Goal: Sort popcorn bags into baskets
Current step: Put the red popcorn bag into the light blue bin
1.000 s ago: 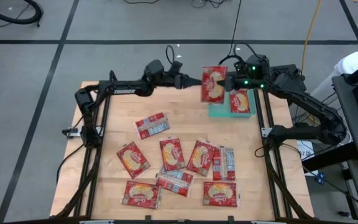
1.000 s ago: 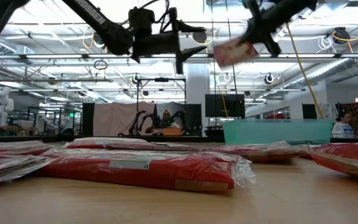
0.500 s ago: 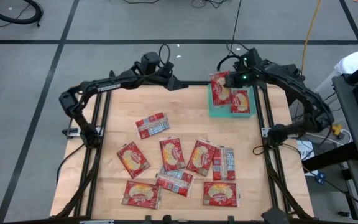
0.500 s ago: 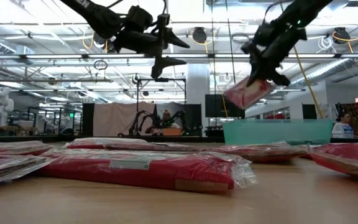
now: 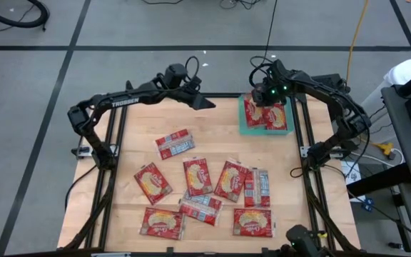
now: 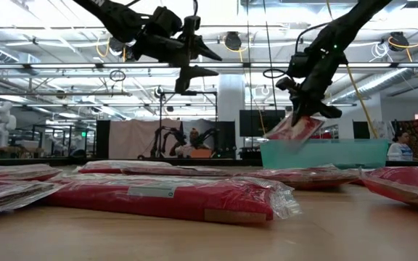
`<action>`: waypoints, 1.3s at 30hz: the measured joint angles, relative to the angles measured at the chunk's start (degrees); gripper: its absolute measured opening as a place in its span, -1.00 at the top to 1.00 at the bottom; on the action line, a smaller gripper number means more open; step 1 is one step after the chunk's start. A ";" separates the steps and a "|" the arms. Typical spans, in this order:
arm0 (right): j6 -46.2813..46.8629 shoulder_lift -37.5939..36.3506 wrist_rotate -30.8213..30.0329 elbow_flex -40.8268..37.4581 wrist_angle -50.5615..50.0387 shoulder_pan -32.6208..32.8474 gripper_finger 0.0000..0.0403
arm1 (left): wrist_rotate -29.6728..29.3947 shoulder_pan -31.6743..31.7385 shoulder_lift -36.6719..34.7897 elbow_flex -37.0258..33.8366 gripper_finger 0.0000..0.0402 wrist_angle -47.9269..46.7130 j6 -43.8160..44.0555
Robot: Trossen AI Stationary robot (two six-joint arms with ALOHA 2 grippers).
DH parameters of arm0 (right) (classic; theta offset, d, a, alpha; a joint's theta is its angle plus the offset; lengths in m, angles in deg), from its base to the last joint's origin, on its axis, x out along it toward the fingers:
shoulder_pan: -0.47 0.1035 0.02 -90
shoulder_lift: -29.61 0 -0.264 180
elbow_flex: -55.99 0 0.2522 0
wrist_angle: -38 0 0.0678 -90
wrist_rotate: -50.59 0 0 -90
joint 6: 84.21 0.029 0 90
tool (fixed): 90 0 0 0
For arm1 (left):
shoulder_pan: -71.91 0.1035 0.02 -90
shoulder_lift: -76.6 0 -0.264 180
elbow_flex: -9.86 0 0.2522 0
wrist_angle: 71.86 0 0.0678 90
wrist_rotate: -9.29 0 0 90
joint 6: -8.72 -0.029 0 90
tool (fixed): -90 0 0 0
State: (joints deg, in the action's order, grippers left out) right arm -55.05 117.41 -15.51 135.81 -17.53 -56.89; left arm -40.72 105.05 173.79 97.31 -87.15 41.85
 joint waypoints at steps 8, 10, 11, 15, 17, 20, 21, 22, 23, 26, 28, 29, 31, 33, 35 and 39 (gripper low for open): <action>5.63 0.02 -1.85 0.00 0.16 1.60 0.95 | -0.50 -1.08 0.02 0.01 0.15 -0.01 -1.09; 5.92 0.04 -2.99 0.00 0.32 2.31 0.95 | -0.61 -1.08 0.02 0.00 0.15 0.02 -1.12; 6.22 0.04 -3.33 0.00 0.44 2.63 0.95 | -0.65 -1.06 0.02 0.02 0.15 -0.02 -1.18; 8.33 0.04 -5.69 0.00 1.33 3.55 0.92 | -0.79 -1.02 0.04 0.01 0.15 0.01 -2.11; 9.08 0.03 -5.85 -0.09 1.44 3.64 0.92 | -0.76 -1.04 0.04 0.00 0.15 0.00 -2.65; 11.91 -0.04 -5.86 -2.40 4.02 4.19 0.92 | -0.76 -1.04 0.04 0.01 0.15 0.01 -2.88; 13.03 0.02 -5.86 -3.39 4.43 4.33 0.92 | -0.76 -1.04 0.04 0.01 0.15 0.02 -2.89; 13.87 0.06 -5.88 -4.26 4.76 4.57 0.92 | -0.76 -1.04 0.04 0.01 0.15 0.00 -2.89; 14.50 0.08 -5.90 -5.07 5.53 4.78 0.92 | -0.76 -1.04 0.04 0.02 0.15 0.00 -2.96; 16.33 -0.03 -5.88 -7.77 9.07 5.47 0.91 | -0.76 -1.04 0.04 0.01 0.15 0.02 -3.10; 17.33 0.02 -5.86 -9.33 11.44 5.68 0.91 | -0.74 -1.04 0.04 0.00 0.15 0.02 -3.13; 17.83 0.01 -5.88 -10.00 12.84 5.74 0.91 | -0.74 -1.04 0.04 0.02 0.15 0.00 -3.25; 18.76 -0.03 -5.88 -11.39 15.32 5.75 0.91 | -0.74 -1.04 0.04 0.01 0.15 0.01 -3.68; 19.23 -0.01 -6.04 -12.44 16.15 5.73 0.91 | -0.72 -1.04 0.07 0.00 0.15 0.00 -4.05; 18.70 -0.01 -6.23 -12.97 16.81 5.73 0.87 | -0.72 -1.04 0.07 0.00 0.15 0.00 -4.13; 16.39 -0.01 -7.71 -13.20 17.51 5.73 0.70 | -0.71 -1.04 0.07 0.00 0.15 0.02 -4.35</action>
State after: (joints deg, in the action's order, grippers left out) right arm -38.66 117.40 -23.21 122.61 -0.02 -51.16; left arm -41.44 104.01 173.85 97.31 -87.13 37.50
